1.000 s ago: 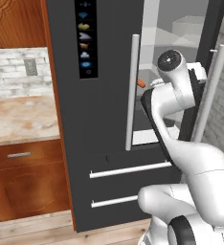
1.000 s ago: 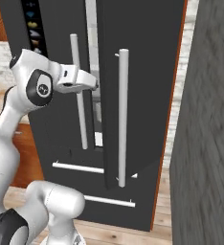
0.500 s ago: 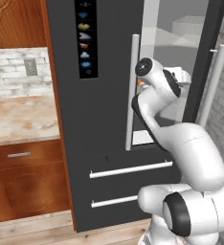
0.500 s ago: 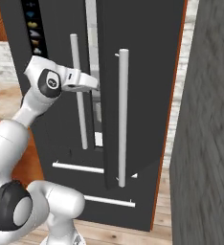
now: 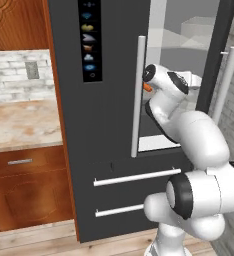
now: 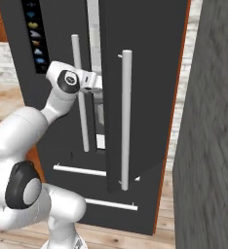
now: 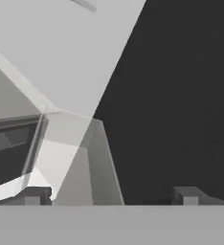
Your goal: Open the fridge, remove the tangerine, carrot, and chicken drumstick, and place them on any counter.
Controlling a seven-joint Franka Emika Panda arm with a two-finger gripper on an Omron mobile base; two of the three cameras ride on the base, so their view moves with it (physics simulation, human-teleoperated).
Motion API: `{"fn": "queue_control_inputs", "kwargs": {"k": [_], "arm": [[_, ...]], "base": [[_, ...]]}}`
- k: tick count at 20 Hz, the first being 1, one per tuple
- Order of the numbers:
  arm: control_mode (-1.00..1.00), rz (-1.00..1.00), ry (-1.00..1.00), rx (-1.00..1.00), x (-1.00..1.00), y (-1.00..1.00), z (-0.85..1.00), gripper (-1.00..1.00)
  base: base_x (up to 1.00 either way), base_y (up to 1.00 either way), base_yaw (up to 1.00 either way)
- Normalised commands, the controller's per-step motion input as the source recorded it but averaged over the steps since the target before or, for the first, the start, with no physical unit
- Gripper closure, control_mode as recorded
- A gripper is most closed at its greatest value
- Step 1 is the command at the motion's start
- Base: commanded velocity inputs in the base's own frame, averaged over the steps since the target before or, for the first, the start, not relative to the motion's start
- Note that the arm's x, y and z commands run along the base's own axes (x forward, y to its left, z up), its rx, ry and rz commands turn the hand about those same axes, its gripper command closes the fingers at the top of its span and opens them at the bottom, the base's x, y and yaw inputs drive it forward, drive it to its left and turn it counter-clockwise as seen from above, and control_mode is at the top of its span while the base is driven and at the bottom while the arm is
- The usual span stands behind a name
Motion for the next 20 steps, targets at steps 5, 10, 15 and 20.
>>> {"fn": "queue_control_inputs", "kwargs": {"k": [5,10,15,20], "arm": [[-1.00,-0.13,-0.15,-0.10,-0.73,-1.00,-0.10,-1.00],[-1.00,-0.17,0.05,0.20,-0.80,-1.00,0.82,-1.00],[-1.00,-0.16,0.01,0.11,-0.23,-0.92,0.45,-1.00],[-1.00,-0.11,-0.28,-0.01,-0.65,0.11,-0.61,-1.00]], "base": [[0.00,0.00,0.00],[0.00,0.00,0.00],[0.00,0.00,0.00],[0.00,0.00,0.00]]}}
